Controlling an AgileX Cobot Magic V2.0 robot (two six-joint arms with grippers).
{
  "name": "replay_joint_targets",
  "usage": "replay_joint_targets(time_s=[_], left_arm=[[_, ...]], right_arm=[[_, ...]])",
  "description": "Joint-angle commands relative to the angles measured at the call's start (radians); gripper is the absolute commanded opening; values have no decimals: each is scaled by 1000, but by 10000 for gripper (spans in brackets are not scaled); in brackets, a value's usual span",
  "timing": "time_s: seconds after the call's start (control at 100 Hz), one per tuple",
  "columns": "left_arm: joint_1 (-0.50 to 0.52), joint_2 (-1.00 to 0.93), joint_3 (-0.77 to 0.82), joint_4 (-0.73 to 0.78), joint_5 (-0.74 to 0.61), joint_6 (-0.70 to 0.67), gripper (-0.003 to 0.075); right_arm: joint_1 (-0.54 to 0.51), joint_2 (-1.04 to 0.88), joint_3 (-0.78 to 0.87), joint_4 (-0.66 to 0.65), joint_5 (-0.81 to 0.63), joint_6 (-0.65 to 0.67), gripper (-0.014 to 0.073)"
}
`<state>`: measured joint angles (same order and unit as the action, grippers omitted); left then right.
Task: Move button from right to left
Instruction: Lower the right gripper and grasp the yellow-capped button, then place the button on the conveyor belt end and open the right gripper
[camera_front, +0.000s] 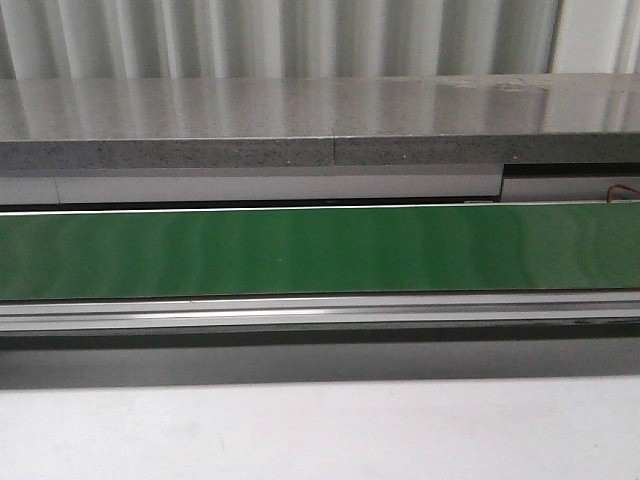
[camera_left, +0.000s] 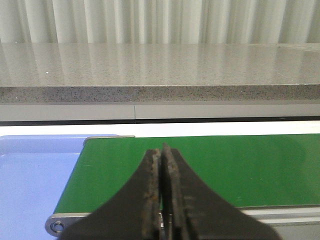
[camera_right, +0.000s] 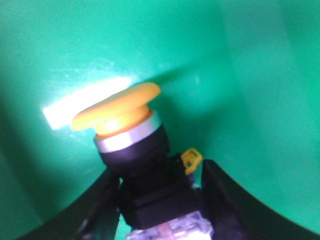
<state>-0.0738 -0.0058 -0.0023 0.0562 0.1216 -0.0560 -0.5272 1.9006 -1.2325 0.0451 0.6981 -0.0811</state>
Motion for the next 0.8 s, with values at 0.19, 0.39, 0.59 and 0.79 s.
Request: replay_joint_targets(time_s=[0.19, 0.39, 0.59, 0.79], left_arm=[[-8, -30, 26, -8, -86, -3, -20], [-8, -30, 26, -8, -86, -3, -20], [-8, -30, 26, -8, -86, -3, -20], [-8, -30, 26, -8, -86, -3, -20]], right_arm=[[18, -205, -53, 146, 77, -85, 151], [110, -309, -52, 214, 166, -98, 151], [247, -315, -32, 207, 181, -98, 151], [287, -315, 17, 207, 168, -96, 153]])
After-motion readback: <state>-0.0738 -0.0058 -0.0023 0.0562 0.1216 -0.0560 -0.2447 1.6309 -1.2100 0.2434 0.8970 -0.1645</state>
